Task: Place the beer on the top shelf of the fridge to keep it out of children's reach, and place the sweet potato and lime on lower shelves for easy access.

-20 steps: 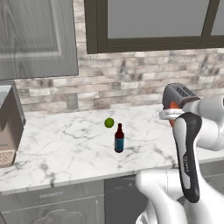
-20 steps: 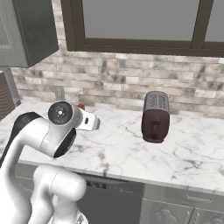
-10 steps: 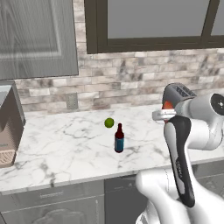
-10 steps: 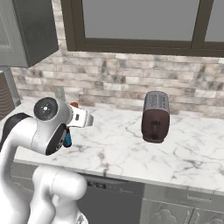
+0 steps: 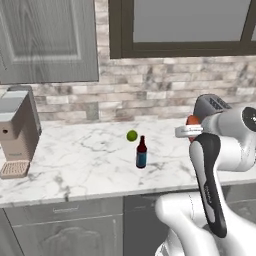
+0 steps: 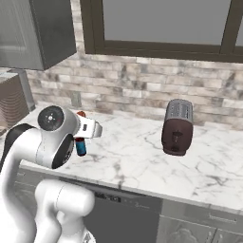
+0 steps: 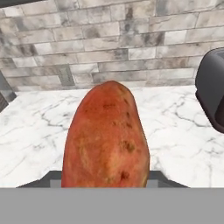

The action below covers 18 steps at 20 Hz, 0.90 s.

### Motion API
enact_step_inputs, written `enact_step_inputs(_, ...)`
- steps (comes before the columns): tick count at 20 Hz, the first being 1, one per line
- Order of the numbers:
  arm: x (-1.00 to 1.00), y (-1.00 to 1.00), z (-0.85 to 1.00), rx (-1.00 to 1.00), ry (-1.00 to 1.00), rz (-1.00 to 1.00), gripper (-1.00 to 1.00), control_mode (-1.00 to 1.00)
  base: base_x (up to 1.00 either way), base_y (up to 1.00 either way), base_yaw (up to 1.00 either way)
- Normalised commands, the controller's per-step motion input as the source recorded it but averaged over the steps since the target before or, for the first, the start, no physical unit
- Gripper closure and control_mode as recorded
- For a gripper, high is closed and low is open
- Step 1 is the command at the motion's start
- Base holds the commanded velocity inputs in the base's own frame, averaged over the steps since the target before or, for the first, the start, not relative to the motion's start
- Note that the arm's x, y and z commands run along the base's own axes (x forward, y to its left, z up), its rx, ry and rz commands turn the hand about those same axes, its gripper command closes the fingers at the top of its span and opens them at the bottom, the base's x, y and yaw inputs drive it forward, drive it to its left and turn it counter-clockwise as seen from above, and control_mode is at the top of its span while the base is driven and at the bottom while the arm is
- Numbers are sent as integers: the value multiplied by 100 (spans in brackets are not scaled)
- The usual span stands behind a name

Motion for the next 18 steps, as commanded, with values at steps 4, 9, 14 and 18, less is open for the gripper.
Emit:
enact_step_inputs(4,0,0,0,0,0,0,100,100,-26,-20,32)
enact_step_inputs(9,0,0,0,0,0,0,100,100,-8,-20,34)
enact_step_inputs(14,0,0,0,0,0,0,100,100,0,-30,42)
enact_step_inputs(18,0,0,0,0,0,0,100,100,-4,-64,35)
